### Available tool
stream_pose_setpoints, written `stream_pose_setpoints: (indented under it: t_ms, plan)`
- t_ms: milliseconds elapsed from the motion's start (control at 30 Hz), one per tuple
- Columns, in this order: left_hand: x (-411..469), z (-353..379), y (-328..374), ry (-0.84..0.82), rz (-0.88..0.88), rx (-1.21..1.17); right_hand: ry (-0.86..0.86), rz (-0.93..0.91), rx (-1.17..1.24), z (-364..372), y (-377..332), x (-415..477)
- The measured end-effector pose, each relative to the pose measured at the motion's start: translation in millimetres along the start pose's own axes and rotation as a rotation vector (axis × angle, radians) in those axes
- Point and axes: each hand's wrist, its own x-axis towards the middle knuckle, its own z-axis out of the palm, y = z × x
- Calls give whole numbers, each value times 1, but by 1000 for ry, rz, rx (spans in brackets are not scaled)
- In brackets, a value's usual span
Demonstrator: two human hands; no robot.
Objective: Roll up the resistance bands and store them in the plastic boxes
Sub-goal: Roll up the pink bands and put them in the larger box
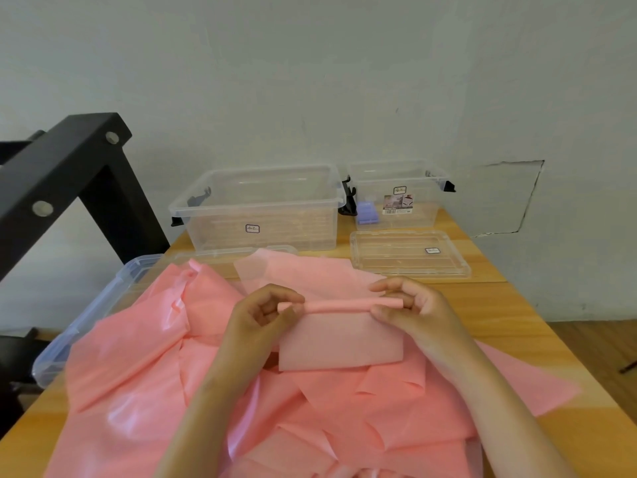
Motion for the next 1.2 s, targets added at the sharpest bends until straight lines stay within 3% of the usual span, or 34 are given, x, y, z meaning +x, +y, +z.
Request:
stream_pose_setpoints:
  t_ms: [167, 400, 600, 833, 1200]
  plan:
    - [0, -1, 0, 46, -93, 37, 16, 38, -46, 2, 3, 1]
    - [1, 2, -4, -28, -117, 77, 64, -27, -32, 3, 2, 2]
    - [1, 1, 2, 34, -42, 7, 32, 20, -50, 5, 4, 2]
    - [-1, 5, 0, -58, -7, 54, 64, -51, -5, 4, 1, 2]
    - [3, 2, -3, 36, 14, 24, 35, 2, -14, 5, 4, 1]
